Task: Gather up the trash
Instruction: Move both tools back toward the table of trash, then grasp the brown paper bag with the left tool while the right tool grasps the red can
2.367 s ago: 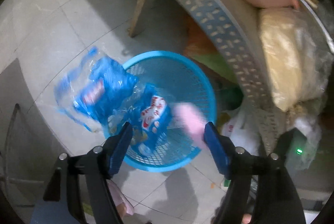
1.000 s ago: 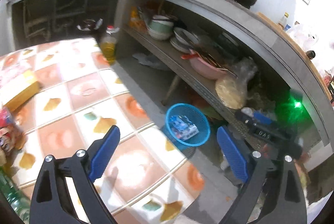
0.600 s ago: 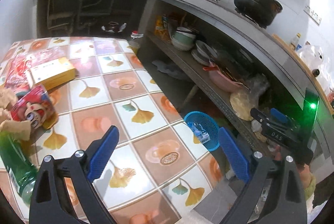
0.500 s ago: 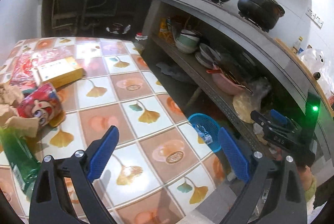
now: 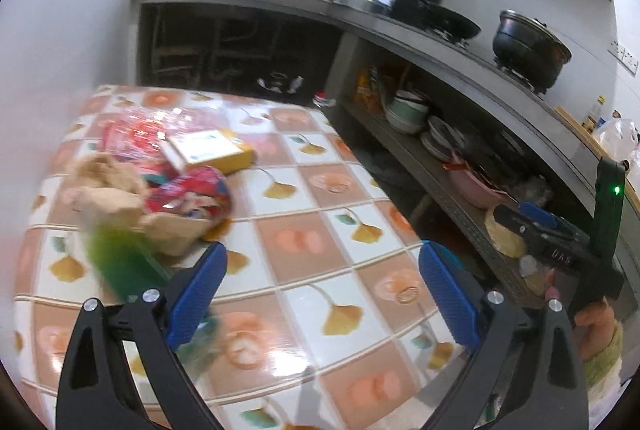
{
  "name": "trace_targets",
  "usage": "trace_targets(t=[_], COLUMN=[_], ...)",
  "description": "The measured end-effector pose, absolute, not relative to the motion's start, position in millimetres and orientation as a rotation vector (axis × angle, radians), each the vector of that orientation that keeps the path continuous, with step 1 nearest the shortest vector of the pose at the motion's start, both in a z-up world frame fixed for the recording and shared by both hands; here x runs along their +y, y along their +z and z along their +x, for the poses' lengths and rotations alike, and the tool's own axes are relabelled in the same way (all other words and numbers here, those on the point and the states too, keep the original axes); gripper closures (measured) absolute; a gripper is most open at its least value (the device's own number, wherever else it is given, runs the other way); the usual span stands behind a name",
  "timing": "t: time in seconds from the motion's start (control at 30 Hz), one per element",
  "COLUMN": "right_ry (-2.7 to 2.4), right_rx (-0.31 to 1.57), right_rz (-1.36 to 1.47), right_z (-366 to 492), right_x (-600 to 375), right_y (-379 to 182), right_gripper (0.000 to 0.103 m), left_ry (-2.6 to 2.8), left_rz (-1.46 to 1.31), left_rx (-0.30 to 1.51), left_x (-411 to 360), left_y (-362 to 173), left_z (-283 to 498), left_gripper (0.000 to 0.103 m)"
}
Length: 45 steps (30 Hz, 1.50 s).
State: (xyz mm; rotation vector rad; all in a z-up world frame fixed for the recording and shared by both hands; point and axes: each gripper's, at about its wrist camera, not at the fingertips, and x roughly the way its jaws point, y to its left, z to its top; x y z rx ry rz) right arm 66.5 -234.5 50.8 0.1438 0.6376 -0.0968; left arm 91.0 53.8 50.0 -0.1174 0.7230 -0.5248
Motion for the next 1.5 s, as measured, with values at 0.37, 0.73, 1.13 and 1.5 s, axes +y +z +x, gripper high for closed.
trace_targets(t=[0.37,0.73,1.13,1.5], right_ry=[0.106,0.279,0.333,0.35], right_rx=[0.749,0.853,0.882,0.901], right_rz=[0.227,0.382,0.382,0.375], right_z=[109.3,127.7,146.2,168.9], right_x=[-190.5,-165.7,-142.8,-128.7], right_y=[33.1,15.6,21.4,25.8], right_gripper=[0.008,0.016,0.016,0.016], left_ry=[-0.356,-0.382,-0.463,-0.498], left_rz=[-0.061,-0.014,0.149,-0.07], left_rx=[0.661,0.622,0.671,0.771], left_x=[113.9,138.5,136.4,176.2], left_y=[33.7,24.7,18.5,9.4], left_z=[86.7,98.8,159.9,239.5], left_gripper=[0.009,0.009,0.007,0.007])
